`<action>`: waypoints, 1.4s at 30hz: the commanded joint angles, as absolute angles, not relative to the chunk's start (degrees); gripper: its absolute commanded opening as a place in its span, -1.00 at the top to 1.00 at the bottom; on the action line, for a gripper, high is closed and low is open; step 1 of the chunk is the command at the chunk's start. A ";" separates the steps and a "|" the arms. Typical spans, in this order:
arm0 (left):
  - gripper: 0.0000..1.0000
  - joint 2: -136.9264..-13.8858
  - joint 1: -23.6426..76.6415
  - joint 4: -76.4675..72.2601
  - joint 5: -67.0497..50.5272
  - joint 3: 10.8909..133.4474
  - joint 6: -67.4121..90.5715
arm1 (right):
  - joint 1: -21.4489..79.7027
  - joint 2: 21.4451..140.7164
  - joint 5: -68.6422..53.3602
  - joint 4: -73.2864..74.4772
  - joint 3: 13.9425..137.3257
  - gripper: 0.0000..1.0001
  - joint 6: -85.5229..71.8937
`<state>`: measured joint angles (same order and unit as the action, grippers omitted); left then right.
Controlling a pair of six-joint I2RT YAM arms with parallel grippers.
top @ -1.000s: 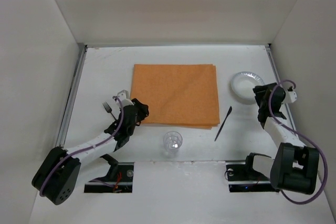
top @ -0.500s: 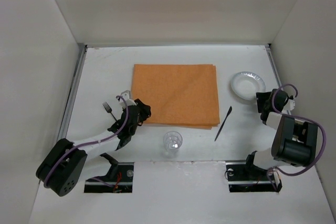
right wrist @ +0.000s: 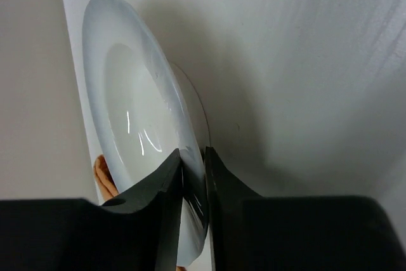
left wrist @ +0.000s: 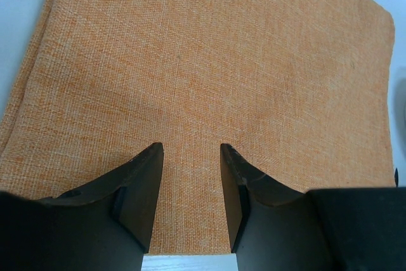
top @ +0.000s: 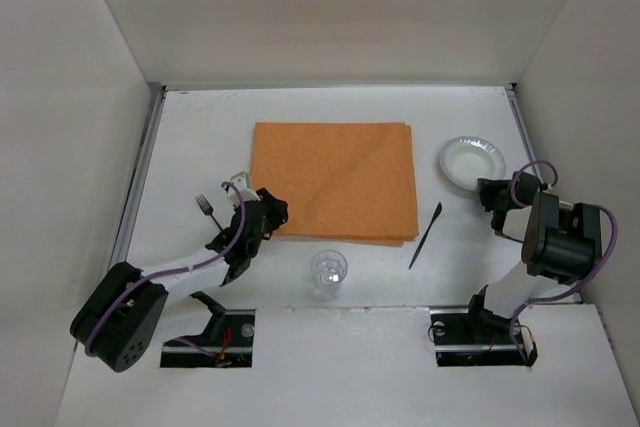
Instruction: Set the dinner table for one person
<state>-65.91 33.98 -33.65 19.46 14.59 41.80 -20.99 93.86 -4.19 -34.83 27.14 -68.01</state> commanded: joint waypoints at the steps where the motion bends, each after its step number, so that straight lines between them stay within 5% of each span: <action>1: 0.22 -66.01 33.44 -36.65 19.25 14.59 41.75 | -21.23 94.22 -5.01 -42.44 26.02 0.58 -69.26; 12: 0.25 -64.43 30.81 -35.86 20.04 14.15 41.66 | -19.21 78.15 -0.97 -36.39 24.61 0.76 -63.20; 21: 0.26 -56.60 25.71 -30.59 25.66 11.95 41.92 | -4.37 68.38 -0.88 -33.92 25.04 0.76 -61.79; 31: 0.25 -60.29 20.61 -24.17 26.19 14.15 45.79 | 22.70 82.42 -0.35 -34.45 38.74 0.74 -64.07; 42: 0.28 -65.04 19.55 -26.18 18.37 14.59 48.08 | 28.42 99.13 -4.83 -29.27 51.94 0.74 -65.57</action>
<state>-64.47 19.40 -24.18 20.47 12.80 47.07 26.35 98.74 -2.70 -25.17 47.31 -63.31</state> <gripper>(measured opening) 0.366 0.214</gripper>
